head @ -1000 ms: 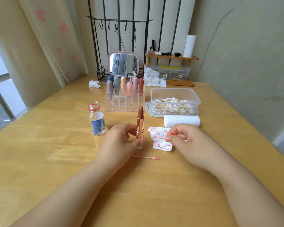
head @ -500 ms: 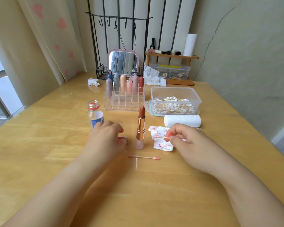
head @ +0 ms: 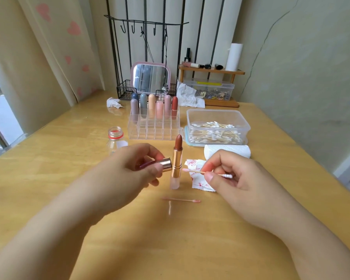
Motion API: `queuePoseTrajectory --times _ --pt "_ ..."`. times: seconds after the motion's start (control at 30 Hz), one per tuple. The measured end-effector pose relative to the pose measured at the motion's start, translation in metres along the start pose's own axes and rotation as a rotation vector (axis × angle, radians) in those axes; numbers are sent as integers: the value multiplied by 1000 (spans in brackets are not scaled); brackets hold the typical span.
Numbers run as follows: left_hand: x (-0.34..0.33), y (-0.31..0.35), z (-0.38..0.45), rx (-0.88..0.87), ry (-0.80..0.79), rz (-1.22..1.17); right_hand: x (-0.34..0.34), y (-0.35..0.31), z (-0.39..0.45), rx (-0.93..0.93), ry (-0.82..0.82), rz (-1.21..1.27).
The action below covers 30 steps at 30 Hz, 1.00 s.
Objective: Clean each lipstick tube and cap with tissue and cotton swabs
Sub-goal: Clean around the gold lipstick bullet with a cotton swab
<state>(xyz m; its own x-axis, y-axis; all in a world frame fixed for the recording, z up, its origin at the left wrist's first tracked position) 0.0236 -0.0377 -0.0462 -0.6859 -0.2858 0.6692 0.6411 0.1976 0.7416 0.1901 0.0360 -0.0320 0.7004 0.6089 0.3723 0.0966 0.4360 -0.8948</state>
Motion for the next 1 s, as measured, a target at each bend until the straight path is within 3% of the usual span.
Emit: queuePoseTrajectory --times 0.17,0.4,0.63,0.8,1.0 --pt "-5 7 -5 25 -91 -245 3 -16 -3 143 43 3" --pt "-10 9 -5 28 -137 -319 -5 -31 -9 290 3 -67" --pt "-20 14 -7 -16 -248 -388 -7 -40 -12 428 29 -379" --pt "-25 14 -5 -19 -266 -408 -12 -46 -15 458 -41 -370" --pt "-29 16 -4 -43 -293 -426 -8 -45 -14 496 81 -472"
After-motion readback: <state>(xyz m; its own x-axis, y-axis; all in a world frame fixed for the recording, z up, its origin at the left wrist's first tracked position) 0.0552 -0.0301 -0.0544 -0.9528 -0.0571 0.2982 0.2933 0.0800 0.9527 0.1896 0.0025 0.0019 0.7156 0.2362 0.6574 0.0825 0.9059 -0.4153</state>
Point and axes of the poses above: each hand's wrist, its own z-axis towards the middle knuckle, its own x-axis out of the back of the hand, y = z × x, the point moved 8 cm from there along z, towards the middle knuckle, and after that the axes turned 15 degrees about z, right-handed, at the moved point
